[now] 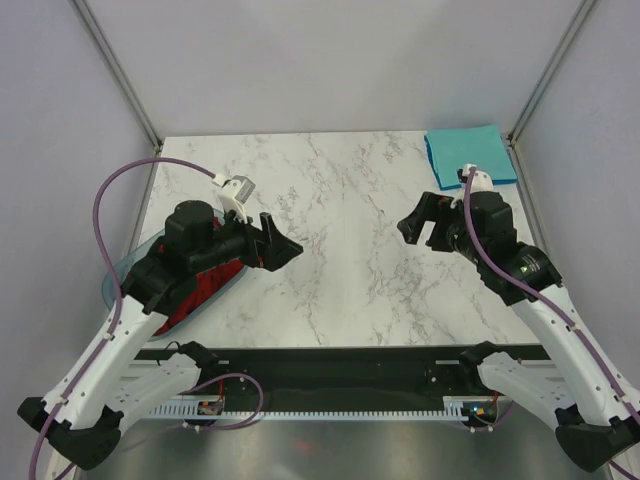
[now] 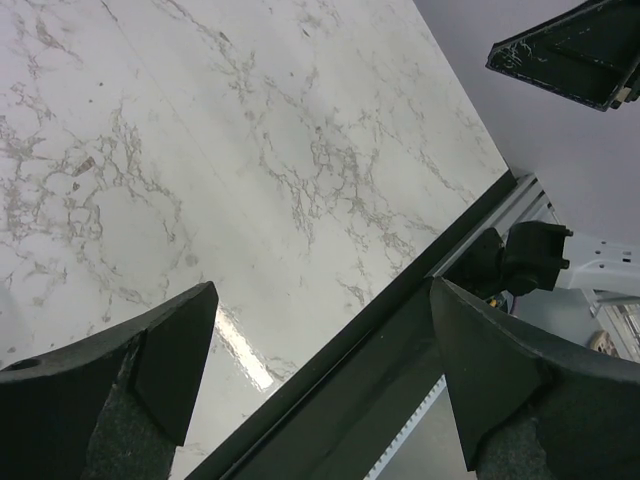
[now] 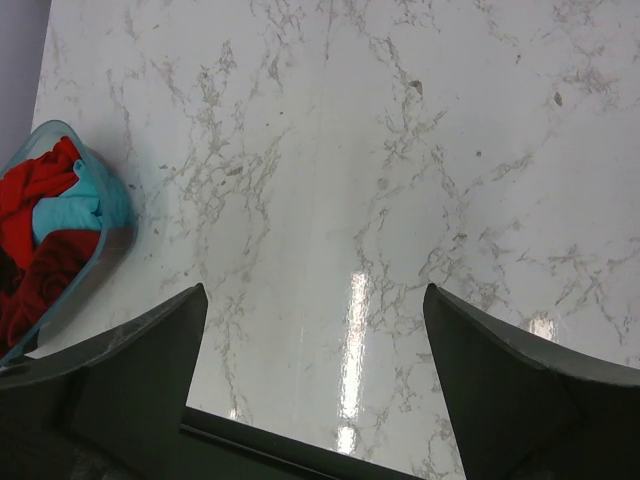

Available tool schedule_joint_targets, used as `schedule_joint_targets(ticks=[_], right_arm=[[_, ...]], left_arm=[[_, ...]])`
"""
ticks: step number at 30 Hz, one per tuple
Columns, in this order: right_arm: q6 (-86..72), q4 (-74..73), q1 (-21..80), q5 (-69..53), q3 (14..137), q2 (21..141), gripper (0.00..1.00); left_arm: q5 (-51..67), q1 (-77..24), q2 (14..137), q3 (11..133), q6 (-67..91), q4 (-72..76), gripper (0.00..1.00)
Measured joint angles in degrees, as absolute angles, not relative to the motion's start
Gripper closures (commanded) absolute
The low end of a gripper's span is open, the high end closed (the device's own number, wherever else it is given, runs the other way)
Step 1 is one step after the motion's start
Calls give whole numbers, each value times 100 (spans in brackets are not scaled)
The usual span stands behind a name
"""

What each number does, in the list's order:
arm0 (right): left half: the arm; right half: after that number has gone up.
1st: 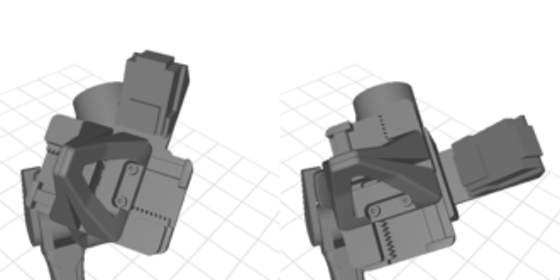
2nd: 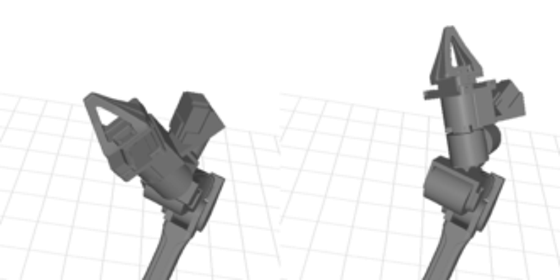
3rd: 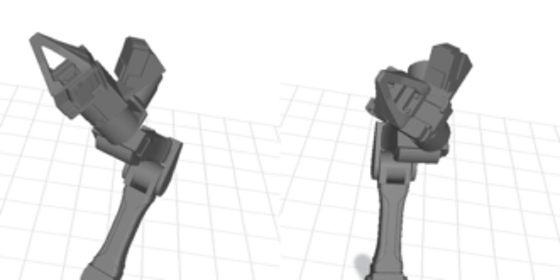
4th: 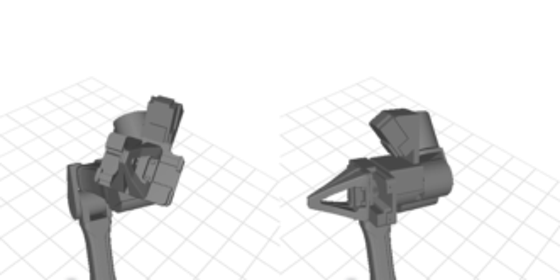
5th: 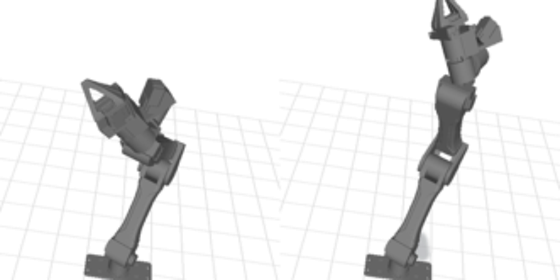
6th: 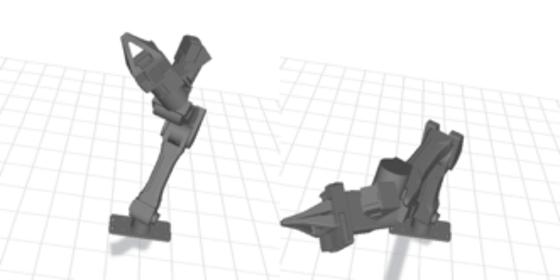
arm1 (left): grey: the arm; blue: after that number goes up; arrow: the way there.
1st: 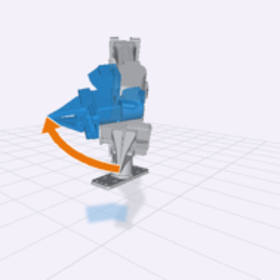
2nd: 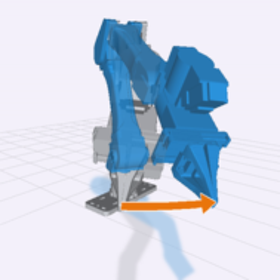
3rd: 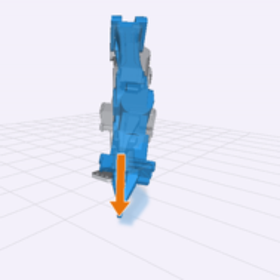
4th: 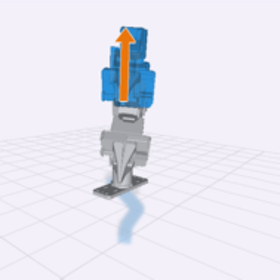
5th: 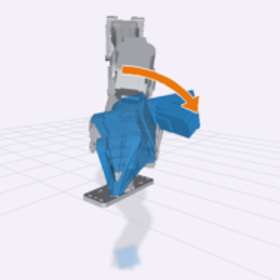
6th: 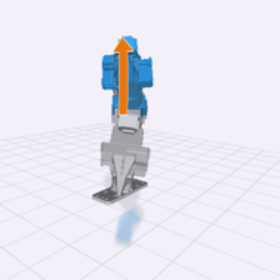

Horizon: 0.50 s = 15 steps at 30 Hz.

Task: Fold and stack the t-shirts
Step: Grab the tshirt from the pile

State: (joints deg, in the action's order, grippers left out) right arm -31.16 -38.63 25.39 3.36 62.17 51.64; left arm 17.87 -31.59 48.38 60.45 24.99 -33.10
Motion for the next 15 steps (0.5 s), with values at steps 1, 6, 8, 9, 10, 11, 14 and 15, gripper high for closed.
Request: schedule_joint_targets(ticks=[1,6,8,9,10,11,14,15], right_arm=[[-3133,-3865,2539,338,6178,5153,2],[-3181,-3870,2539,375,6036,5140,2],[-3190,-3865,2539,379,6012,5131,2],[-3192,-3865,2539,377,5992,5113,2],[-3194,-3865,2539,377,5970,5094,2],[-3194,-3863,2539,370,5946,5065,2],[-3192,-3854,2539,331,5861,4982,2],[-3190,-3859,2539,311,5824,4952,2]], left_arm=[[1776,-3159,4842,6045,2499,-3317,5],[1238,-3159,5203,6316,2512,-3597,11],[869,-3155,5404,6442,2550,-3723,11],[615,-3131,5496,6501,2589,-3820,12],[423,-3105,5572,6554,2628,-3929,14],[183,-3030,5669,6635,2711,-4082,17],[-410,-2425,5948,6875,3087,-4554,23],[-558,-2080,6036,6941,3277,-4740,26]])
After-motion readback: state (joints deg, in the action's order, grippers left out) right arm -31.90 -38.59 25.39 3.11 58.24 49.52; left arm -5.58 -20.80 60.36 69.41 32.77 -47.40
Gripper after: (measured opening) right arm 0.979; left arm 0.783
